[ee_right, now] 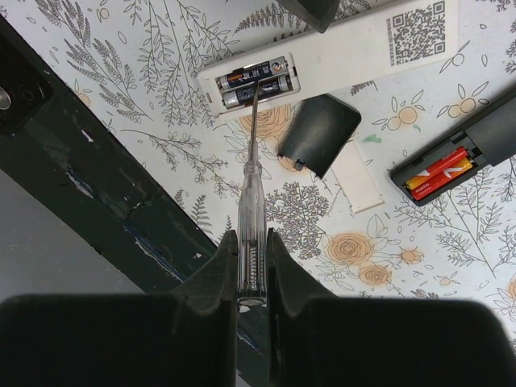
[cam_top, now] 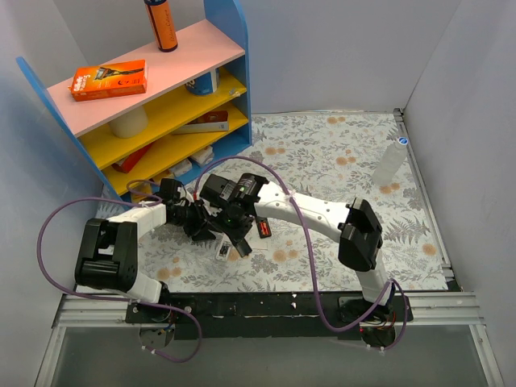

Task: Unload the batteries from the remote control

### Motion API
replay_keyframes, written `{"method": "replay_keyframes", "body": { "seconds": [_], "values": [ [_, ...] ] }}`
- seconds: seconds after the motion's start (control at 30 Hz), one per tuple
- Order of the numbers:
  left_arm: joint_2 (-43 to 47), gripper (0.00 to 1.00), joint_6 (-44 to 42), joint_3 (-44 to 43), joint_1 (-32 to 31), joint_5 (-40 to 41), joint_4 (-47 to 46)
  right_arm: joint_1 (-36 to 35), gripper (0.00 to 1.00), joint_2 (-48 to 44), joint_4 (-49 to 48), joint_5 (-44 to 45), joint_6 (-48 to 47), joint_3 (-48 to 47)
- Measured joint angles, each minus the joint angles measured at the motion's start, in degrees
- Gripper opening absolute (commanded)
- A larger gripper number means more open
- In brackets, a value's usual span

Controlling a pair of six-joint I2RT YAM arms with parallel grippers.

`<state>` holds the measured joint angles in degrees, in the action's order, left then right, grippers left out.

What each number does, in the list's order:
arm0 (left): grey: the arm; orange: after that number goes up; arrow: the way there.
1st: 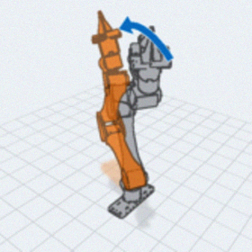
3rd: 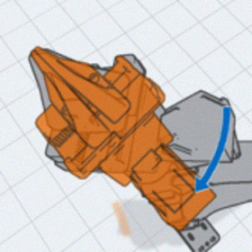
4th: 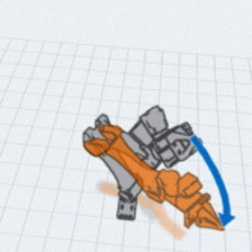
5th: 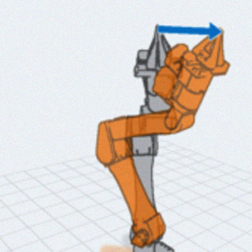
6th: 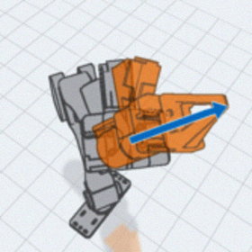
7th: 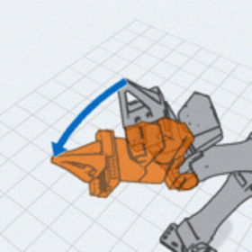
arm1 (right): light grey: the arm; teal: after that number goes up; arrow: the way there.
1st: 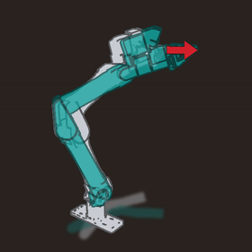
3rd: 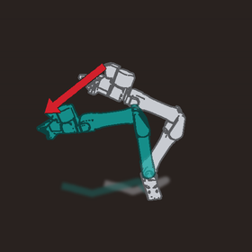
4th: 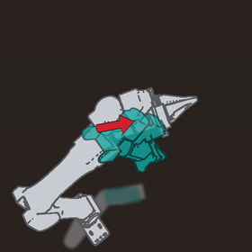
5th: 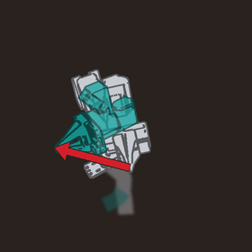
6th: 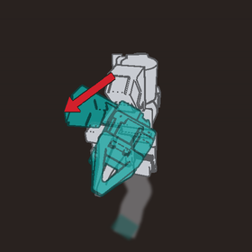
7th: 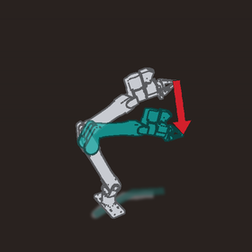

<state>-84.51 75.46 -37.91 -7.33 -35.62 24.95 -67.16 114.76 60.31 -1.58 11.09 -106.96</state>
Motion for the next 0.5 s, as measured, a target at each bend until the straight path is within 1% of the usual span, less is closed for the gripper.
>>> {"method": "replay_keyframes", "body": {
  "seconds": [0.37,0.5],
  "values": [
    [-0.90,0.31,0.31,0.07,0.00,-0.85,0.02,0.00,0.01,1.27,1.05,0.02,-1.25,-1.29],
    [-2.19,0.30,0.35,0.09,0.00,-1.14,-0.02,0.00,0.01,2.45,2.14,-0.11,-1.44,-3.28]
  ]
}}
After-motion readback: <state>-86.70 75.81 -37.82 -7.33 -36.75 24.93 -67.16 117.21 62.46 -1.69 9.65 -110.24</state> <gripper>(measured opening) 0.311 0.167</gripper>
